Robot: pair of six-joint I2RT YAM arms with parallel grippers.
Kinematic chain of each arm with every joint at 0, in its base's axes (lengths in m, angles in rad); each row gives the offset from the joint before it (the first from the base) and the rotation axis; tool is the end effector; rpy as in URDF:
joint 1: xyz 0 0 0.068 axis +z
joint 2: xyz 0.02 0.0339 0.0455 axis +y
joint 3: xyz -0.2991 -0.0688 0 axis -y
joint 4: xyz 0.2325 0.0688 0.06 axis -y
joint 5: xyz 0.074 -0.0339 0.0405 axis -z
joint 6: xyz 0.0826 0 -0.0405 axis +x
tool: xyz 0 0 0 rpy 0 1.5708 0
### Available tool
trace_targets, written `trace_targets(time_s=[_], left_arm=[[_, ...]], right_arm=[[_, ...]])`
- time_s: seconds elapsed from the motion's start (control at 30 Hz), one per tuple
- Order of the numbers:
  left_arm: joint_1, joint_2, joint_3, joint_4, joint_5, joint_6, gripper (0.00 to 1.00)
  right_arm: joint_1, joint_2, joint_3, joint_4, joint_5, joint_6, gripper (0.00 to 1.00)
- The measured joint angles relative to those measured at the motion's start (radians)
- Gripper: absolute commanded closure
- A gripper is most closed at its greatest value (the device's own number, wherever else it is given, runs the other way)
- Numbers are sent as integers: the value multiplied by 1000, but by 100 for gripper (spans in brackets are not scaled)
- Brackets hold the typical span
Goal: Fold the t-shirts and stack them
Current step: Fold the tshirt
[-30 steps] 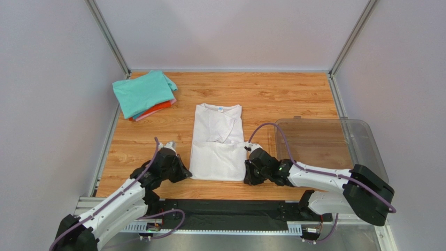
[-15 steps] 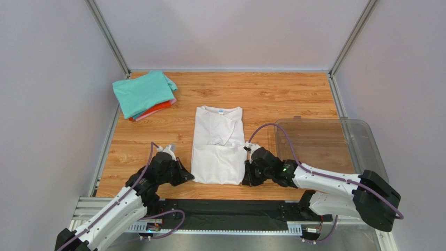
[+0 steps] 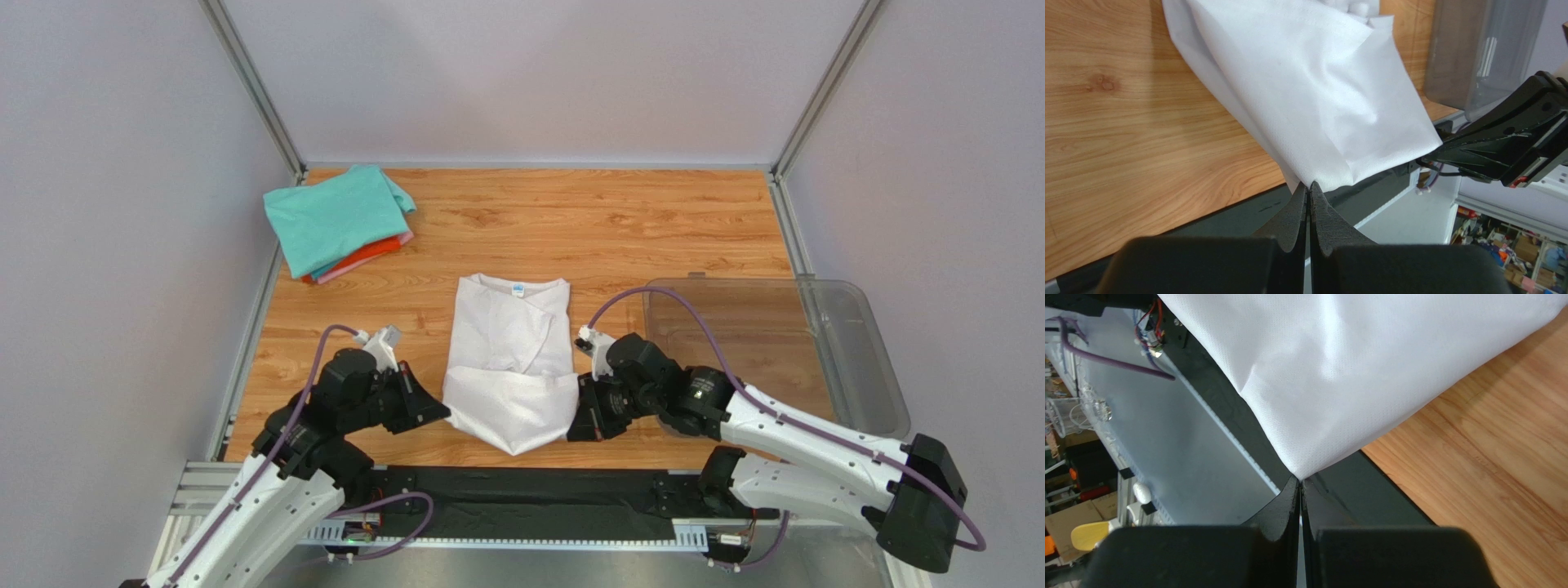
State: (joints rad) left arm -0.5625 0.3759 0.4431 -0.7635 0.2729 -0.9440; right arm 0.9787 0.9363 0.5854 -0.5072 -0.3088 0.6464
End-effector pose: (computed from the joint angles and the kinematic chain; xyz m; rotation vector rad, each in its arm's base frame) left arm 0.0622 -0.0655 0.2003 -0.3139 2.4652 -1.0413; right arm 0.0805 0.1646 0.2153 -0.5979 2.6242 1.0137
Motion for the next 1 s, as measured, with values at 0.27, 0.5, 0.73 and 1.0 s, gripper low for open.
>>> trace_targets(time_s=[0.27, 0.5, 0.73, 1.0], left_arm=[[0, -84, 163, -167, -26, 3, 100], [0, -144, 239, -255, -88, -15, 100], [0, -151, 252, -269, -167, -27, 100], [0, -97, 252, -251, -303, -51, 100]], right_arm=[[1, -87, 90, -92, -129, 10, 100], [1, -143, 126, -105, -210, 45, 100], [1, -143, 138, -95, -221, 53, 100], [-60, -69, 190, -64, -172, -2, 100]])
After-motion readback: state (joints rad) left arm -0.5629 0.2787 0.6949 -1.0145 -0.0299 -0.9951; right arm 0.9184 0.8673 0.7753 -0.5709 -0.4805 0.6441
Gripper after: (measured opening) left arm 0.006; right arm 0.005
